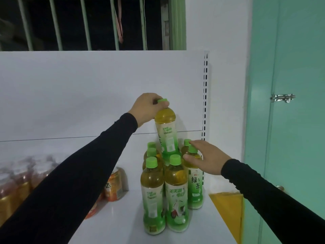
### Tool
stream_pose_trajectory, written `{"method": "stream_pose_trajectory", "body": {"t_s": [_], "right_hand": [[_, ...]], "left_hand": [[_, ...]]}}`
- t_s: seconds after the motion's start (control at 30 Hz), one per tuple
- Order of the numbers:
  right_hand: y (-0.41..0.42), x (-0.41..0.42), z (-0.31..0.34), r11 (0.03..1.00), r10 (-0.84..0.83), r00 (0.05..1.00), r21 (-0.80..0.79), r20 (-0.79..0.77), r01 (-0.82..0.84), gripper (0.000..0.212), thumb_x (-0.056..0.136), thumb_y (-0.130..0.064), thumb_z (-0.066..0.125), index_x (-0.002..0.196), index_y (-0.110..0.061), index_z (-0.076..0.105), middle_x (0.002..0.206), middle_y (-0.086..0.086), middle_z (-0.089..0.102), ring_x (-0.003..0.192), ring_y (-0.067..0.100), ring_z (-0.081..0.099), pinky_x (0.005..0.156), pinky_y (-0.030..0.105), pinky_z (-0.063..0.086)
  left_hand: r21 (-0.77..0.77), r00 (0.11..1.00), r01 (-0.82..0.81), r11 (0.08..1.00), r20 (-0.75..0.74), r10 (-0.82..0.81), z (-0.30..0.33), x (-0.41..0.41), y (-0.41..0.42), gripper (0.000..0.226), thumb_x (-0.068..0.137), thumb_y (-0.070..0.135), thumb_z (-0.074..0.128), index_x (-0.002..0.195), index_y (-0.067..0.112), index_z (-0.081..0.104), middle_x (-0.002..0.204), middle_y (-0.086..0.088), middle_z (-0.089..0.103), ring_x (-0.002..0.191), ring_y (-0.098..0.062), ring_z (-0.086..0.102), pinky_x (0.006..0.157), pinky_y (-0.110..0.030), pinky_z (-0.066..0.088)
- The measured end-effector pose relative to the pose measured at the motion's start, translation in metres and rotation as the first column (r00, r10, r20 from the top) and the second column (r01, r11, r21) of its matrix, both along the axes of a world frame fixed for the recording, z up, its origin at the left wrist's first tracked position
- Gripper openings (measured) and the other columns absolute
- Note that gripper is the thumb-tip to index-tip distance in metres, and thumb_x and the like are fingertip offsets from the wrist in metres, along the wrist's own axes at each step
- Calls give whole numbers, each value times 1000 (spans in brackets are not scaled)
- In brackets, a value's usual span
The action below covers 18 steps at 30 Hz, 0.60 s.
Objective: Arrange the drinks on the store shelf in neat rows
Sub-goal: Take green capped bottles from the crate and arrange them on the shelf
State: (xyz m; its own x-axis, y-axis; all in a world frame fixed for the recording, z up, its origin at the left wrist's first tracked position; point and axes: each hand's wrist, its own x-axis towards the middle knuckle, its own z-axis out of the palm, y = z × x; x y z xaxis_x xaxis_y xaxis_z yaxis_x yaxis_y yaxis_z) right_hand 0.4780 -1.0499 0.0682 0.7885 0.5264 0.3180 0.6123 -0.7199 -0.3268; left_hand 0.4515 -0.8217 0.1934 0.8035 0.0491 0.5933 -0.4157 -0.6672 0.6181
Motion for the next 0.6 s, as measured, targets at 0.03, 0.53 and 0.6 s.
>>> {"method": "stream_pose_trajectory", "body": {"t_s": [0.03,0.53,0.6], "right_hand": [[0,0,-2,1000,-1,1000,-2,-5,1,75,95,-58,44,155,-17,25,159,1,28,144,15,28,112,22,20],[0,2,-12,999,17,1000,32,-1,-17,76,96,-55,47,156,-17,21,162,1,20,147,14,20,111,18,14],[0,3,-13,999,19,1000,32,3,-19,77,95,-57,47,156,-17,21,162,1,20,148,14,19,112,18,14]], "left_hand": [[10,1000,10,1000,-20,-10,-5,1,-1,26,90,35,70,96,10,72,101,-16,71,98,-35,67,88,-55,56],[461,965,19,887,-240,104,-87,19,-10,40,87,46,73,106,11,73,107,-4,70,100,-18,62,81,-30,48],[506,958,30,862,-260,120,-90,19,-11,43,87,49,71,104,10,73,106,-7,70,100,-22,63,86,-37,52]]}}
